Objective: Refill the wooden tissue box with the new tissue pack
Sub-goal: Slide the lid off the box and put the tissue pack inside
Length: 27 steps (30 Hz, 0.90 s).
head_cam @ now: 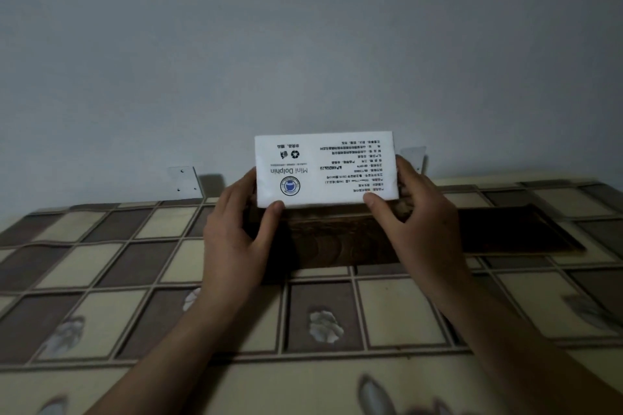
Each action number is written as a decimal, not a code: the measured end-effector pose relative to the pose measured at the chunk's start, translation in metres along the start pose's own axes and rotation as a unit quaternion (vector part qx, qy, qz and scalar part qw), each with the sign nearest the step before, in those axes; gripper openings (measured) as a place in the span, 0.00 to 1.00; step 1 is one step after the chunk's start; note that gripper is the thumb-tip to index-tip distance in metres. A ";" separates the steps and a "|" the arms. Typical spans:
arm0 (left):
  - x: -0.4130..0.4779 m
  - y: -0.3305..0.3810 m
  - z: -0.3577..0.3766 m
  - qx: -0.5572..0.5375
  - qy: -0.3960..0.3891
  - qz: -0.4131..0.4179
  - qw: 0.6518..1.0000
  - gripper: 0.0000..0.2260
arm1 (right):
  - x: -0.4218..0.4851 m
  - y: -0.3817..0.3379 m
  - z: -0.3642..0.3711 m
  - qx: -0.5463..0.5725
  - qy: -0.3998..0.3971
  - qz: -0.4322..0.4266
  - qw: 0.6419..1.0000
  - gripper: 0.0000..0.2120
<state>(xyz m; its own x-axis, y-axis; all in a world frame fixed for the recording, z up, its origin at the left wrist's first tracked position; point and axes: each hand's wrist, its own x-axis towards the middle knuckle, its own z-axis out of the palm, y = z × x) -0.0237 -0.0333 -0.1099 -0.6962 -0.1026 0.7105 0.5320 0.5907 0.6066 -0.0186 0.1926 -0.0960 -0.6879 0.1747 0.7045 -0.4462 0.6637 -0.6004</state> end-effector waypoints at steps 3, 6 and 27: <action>-0.001 0.000 -0.001 -0.013 0.002 -0.012 1.000 0.23 | -0.002 -0.001 -0.001 -0.005 -0.011 0.004 1.000 0.29; -0.003 -0.002 -0.002 -0.011 0.003 -0.008 1.000 0.24 | -0.004 -0.002 -0.002 -0.014 -0.014 0.007 1.000 0.31; -0.002 0.012 -0.005 0.145 -0.034 0.016 0.989 0.18 | -0.003 -0.003 -0.003 -0.102 0.001 -0.054 0.993 0.21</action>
<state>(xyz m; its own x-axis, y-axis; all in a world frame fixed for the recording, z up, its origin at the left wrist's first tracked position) -0.0134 -0.0302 -0.1019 -0.7177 -0.0314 0.6956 0.4009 0.7982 0.4497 -0.0134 0.1927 -0.0955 -0.6409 0.0958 0.7616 -0.3915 0.8127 -0.4317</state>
